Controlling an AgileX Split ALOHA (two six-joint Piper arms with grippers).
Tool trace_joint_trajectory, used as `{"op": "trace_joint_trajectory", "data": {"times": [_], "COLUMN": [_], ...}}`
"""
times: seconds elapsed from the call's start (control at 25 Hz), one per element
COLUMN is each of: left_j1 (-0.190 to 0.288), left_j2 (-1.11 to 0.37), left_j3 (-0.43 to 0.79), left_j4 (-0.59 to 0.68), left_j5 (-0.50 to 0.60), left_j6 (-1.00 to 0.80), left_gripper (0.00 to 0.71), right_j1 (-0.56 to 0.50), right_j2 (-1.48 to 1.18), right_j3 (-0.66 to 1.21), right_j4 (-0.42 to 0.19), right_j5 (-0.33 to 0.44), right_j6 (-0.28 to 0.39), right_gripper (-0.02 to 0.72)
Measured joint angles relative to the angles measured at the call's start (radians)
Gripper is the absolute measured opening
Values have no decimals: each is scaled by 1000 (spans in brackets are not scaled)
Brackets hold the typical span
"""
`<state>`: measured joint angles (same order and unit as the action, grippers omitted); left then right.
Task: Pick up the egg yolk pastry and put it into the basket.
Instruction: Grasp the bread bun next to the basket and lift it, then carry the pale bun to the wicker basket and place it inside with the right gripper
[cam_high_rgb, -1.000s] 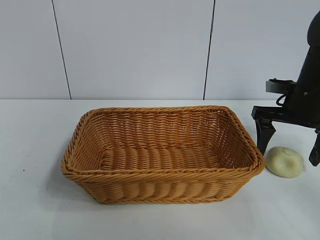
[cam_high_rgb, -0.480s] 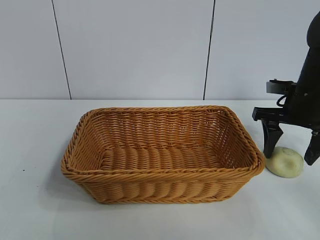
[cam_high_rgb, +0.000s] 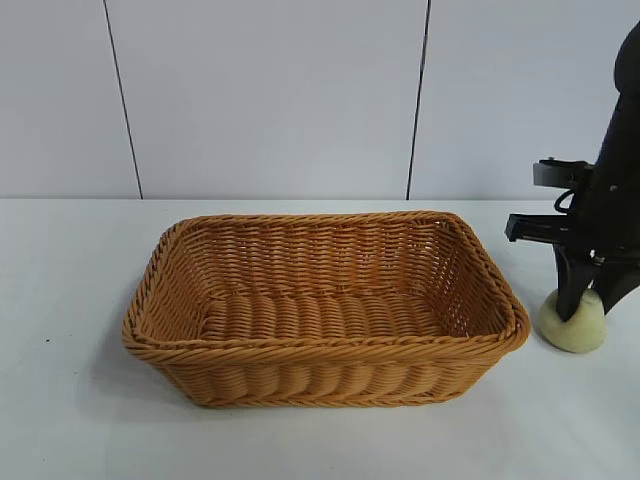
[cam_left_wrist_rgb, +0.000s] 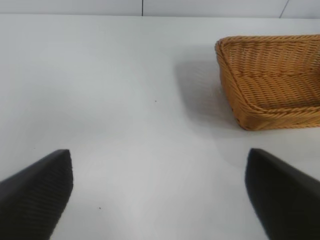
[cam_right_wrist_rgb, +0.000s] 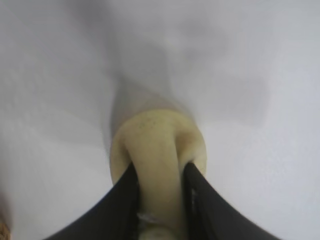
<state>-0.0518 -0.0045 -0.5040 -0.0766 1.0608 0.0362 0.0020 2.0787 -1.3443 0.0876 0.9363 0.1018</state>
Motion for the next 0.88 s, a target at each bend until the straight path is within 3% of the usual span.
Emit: {"op": "trace_joint_trajectory", "data": {"times": [0.48, 0.68, 0.88], "left_j1": [0, 0, 0], "left_j2": [0, 0, 0], "left_j3": [0, 0, 0], "left_j4": [0, 0, 0], "left_j5": [0, 0, 0], "left_j6": [0, 0, 0], "left_gripper": [687, 687, 687], "right_j1": [31, 110, 239], "right_j2": [-223, -277, -277], "right_j3": [-102, -180, -197], "right_j4": [27, 27, 27], "right_j5": [114, 162, 162], "right_j6": [-21, -29, -24], "right_gripper": [153, 153, 153]}}
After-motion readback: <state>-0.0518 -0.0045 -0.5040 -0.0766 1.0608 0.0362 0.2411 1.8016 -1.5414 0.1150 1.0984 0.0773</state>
